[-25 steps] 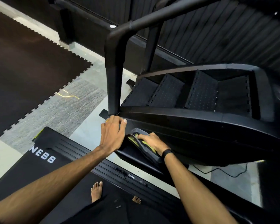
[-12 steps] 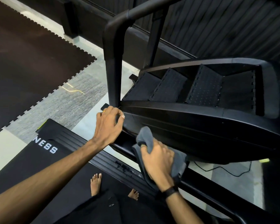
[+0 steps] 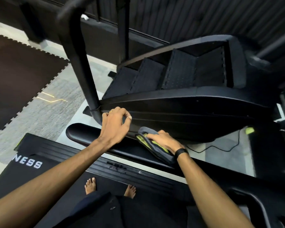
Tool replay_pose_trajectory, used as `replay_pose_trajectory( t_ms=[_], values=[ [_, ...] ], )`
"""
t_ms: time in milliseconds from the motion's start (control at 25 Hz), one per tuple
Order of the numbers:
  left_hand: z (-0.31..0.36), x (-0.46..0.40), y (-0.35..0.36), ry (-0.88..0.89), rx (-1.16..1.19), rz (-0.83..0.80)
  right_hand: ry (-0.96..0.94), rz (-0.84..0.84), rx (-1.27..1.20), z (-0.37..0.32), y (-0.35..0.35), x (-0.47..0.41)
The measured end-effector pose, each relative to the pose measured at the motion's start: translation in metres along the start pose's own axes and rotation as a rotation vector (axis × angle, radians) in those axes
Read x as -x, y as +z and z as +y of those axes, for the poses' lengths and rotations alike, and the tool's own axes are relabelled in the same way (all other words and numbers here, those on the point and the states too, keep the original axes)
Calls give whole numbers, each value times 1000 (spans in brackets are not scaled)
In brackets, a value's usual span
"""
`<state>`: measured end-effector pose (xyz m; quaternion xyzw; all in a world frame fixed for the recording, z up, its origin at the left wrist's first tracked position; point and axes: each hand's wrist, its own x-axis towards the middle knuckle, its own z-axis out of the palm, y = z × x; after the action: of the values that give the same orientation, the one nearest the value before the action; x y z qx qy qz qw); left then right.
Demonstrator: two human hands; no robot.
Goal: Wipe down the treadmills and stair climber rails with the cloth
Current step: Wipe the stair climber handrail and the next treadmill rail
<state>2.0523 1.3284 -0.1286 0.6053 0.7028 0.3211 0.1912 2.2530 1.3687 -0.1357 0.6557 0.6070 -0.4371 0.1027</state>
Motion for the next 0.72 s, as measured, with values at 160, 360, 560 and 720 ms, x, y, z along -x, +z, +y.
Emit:
replay_pose_trajectory(
  t_ms=[160,360,560,720],
  values=[
    [19,-1,18,41,28,-81,131,228,31,76,-27,33],
    [29,-8,21,125,35,-138,147,650,164,76,9,64],
    [17,-3,14,108,69,-145,64,749,257,18,59,75],
    [9,7,17,99,66,-178,54,636,230,-11,54,57]
  ],
)
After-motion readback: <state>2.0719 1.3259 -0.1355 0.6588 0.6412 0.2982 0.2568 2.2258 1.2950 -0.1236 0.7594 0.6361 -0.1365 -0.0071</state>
